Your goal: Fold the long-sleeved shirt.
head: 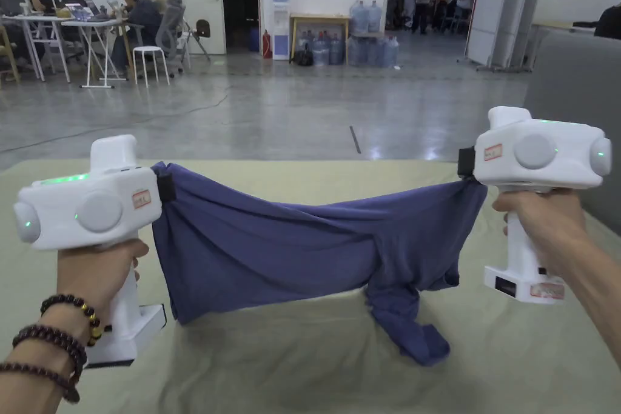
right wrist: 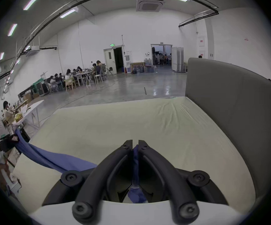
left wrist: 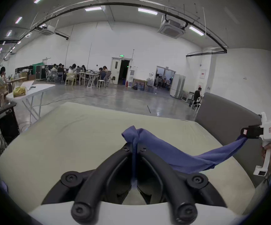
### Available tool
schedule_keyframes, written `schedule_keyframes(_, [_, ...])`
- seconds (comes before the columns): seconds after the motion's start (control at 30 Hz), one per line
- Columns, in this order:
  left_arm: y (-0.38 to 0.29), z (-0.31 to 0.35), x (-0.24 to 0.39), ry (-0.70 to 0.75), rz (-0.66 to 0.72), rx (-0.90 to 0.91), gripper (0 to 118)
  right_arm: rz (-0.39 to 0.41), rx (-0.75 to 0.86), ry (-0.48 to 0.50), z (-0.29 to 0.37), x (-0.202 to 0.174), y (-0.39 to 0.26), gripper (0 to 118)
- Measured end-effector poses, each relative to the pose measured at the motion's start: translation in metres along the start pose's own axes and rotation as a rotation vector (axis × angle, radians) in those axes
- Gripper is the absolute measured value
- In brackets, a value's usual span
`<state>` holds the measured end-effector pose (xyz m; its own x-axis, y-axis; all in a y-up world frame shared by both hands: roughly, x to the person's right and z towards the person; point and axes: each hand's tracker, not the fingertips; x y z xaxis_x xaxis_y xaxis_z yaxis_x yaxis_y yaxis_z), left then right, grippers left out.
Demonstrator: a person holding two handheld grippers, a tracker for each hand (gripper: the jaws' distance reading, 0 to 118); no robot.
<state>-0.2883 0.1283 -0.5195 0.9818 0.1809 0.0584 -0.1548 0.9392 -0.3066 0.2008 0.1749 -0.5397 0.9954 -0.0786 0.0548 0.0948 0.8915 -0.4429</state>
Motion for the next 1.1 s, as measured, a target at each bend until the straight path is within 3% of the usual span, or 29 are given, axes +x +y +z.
schedule_keyframes(0.27, [-0.138,0.149,-0.020,-0.012,0.035,-0.054,1,0.002,-0.028,0.045,0.126,0.013,-0.150,6])
schedule_keyframes(0.33, [-0.175,0.172,-0.031,0.005,0.005,-0.100,1,0.038,-0.070,0.047,0.150,0.012,-0.192,6])
schedule_keyframes(0.47, [-0.242,0.228,-0.041,0.008,-0.003,-0.179,1,0.035,-0.192,0.045,0.184,0.017,-0.278,6])
schedule_keyframes(0.67, [-0.294,0.254,-0.052,0.004,0.019,-0.290,1,0.097,-0.381,-0.002,0.187,0.014,-0.363,6])
schedule_keyframes(0.8, [-0.307,0.247,-0.052,0.019,0.007,-0.335,1,0.083,-0.471,-0.017,0.169,0.016,-0.387,6])
schedule_keyframes(0.83, [-0.308,0.247,-0.050,0.026,0.009,-0.340,8,0.083,-0.493,-0.021,0.165,0.018,-0.391,6])
schedule_keyframes(0.87, [-0.309,0.246,-0.051,0.026,0.020,-0.343,32,0.080,-0.501,-0.021,0.164,0.019,-0.390,14])
schedule_keyframes(0.9, [-0.308,0.245,-0.052,0.030,0.041,-0.352,85,0.071,-0.499,-0.016,0.166,0.021,-0.389,36])
schedule_keyframes(0.93, [-0.305,0.245,-0.053,0.043,0.057,-0.363,118,0.063,-0.491,-0.016,0.171,0.021,-0.388,80])
schedule_keyframes(0.97, [-0.304,0.244,-0.053,0.046,0.067,-0.386,118,0.059,-0.489,-0.022,0.174,0.021,-0.383,97])
schedule_keyframes(1.0, [-0.301,0.244,-0.054,0.032,0.071,-0.392,118,0.062,-0.499,-0.034,0.174,0.022,-0.379,97])
schedule_keyframes(1.03, [-0.298,0.254,-0.053,0.001,0.095,-0.310,118,0.061,-0.494,-0.041,0.179,0.023,-0.369,118])
schedule_keyframes(1.1, [-0.279,0.253,-0.046,0.037,0.065,-0.317,118,0.064,-0.387,-0.051,0.197,0.024,-0.353,118])
